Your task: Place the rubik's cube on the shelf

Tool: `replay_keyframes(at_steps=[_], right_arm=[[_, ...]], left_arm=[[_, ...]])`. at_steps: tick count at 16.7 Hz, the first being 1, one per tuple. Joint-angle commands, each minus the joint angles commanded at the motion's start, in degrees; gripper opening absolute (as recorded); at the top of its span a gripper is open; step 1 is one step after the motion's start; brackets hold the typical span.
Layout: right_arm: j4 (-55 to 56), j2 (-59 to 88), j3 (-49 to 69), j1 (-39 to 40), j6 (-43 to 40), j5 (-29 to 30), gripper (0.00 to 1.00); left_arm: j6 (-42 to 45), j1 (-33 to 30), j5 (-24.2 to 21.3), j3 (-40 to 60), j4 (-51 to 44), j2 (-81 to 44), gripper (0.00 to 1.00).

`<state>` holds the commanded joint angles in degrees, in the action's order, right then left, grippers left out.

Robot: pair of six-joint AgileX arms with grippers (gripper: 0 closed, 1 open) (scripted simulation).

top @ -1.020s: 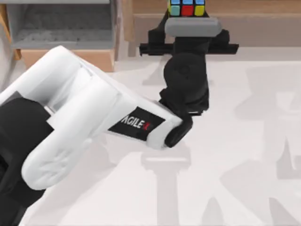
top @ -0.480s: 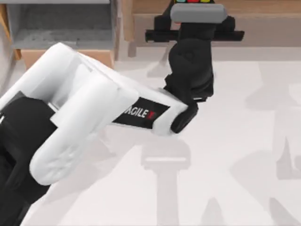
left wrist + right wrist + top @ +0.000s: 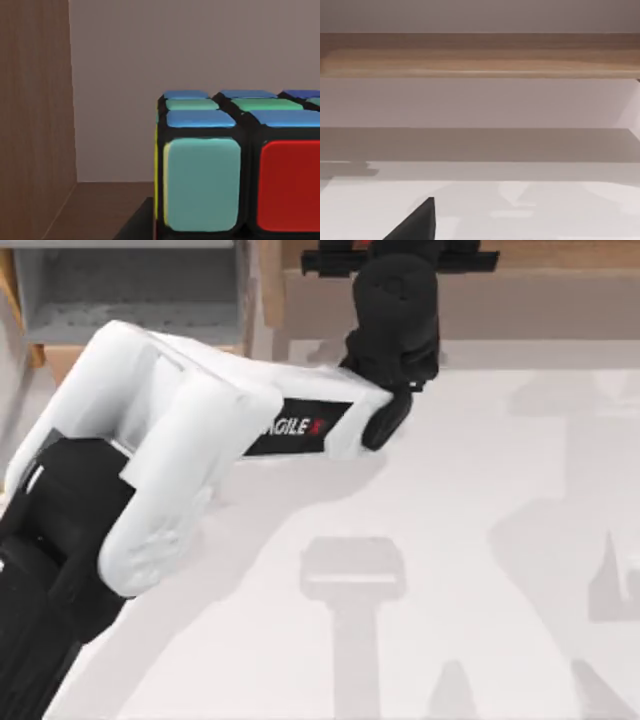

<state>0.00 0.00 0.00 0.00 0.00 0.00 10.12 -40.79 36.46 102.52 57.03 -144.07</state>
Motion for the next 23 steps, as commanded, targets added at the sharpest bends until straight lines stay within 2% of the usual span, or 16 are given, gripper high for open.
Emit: replay_keyframes(at_steps=[7, 20, 23], right_arm=[[0.0, 0.0, 0.0, 0.0, 0.0, 0.0, 1.0], [0.0, 0.0, 0.0, 0.0, 0.0, 0.0, 1.0], [0.0, 0.0, 0.0, 0.0, 0.0, 0.0, 1.0]], left_arm=[[-0.7, 1.0, -0.5, 2.6, -1.6, -1.8, 0.0], [-0.7, 1.0, -0.5, 2.6, -1.6, -1.8, 0.98], [-0.7, 1.0, -0.5, 2.6, -1.6, -1.8, 1.0]])
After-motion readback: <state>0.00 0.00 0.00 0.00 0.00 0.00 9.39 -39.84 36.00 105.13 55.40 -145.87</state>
